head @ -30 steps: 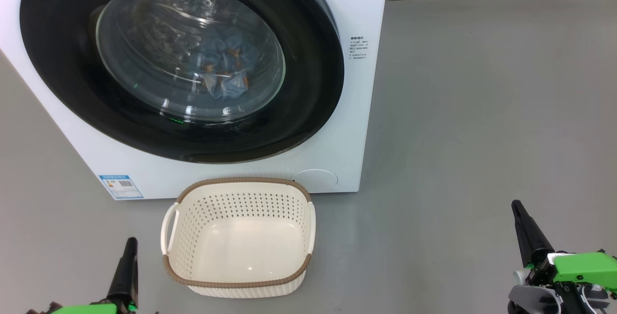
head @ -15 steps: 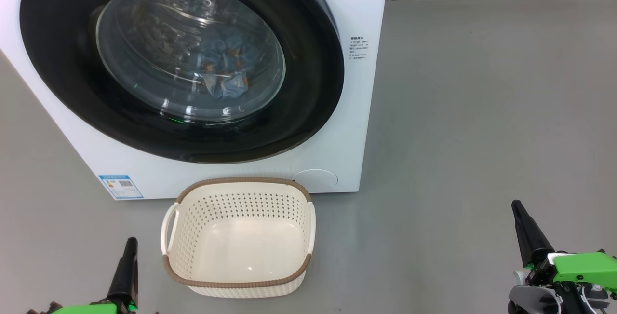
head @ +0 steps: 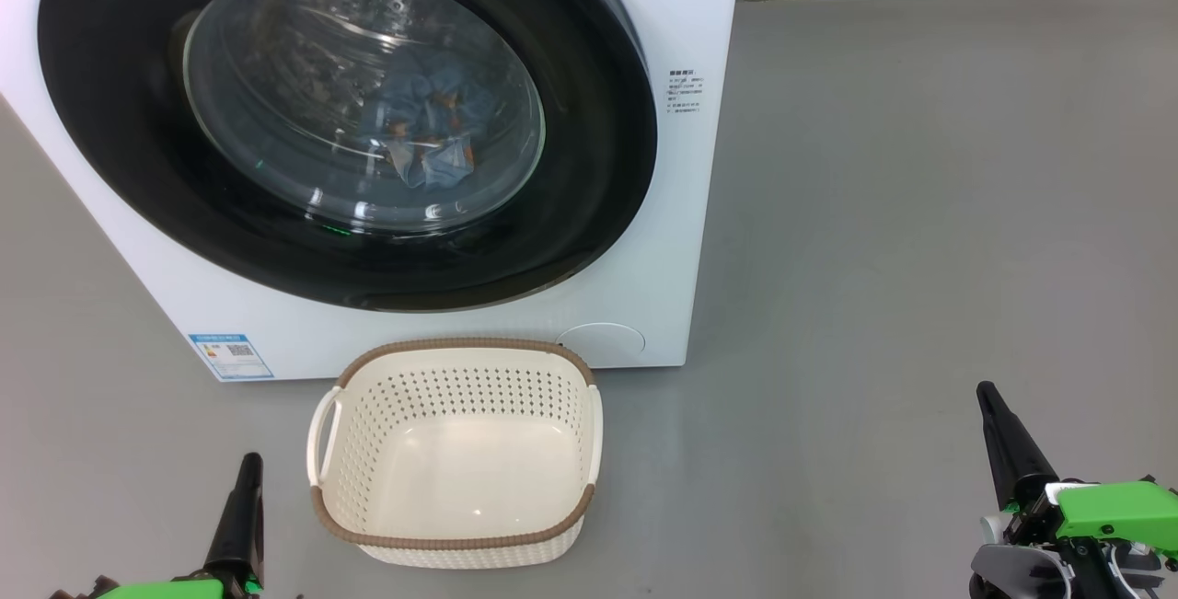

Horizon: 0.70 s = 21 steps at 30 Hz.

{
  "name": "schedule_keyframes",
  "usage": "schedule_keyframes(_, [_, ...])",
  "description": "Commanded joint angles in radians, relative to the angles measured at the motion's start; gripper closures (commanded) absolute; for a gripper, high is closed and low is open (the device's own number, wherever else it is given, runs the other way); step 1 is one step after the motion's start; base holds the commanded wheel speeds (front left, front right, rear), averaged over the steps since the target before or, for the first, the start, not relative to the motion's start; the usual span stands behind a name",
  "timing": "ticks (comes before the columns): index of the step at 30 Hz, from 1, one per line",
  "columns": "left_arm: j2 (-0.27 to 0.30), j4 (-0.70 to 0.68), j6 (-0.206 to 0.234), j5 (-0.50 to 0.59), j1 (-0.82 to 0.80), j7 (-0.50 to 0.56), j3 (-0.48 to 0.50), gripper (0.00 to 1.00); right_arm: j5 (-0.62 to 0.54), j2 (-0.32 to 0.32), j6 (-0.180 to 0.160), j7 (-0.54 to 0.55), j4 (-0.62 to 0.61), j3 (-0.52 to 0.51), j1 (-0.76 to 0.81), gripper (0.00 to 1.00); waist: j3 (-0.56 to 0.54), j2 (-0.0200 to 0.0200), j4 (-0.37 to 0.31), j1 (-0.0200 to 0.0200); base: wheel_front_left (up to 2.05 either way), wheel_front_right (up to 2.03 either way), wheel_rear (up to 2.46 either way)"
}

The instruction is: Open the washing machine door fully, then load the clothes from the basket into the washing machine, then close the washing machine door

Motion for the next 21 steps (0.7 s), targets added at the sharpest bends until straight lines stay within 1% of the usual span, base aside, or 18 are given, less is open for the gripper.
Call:
schedule_keyframes(1, [0.009,-0.031,-0.004,-0.008,-0.041,0.006,0.033,1.0,0.002,-0.008,0.003,0.008,-0.029,0.018,-0.044,1.0,0.0,0.0,0.0,0.0,0.0,0.0,0.0])
schedule_keyframes(21, [0.009,-0.031,-0.004,-0.008,-0.041,0.006,0.033,1.0,0.002,-0.008,0.003,0.008,-0.029,0.018,-0.044,1.0,0.0,0.0,0.0,0.0,0.0,0.0,0.0])
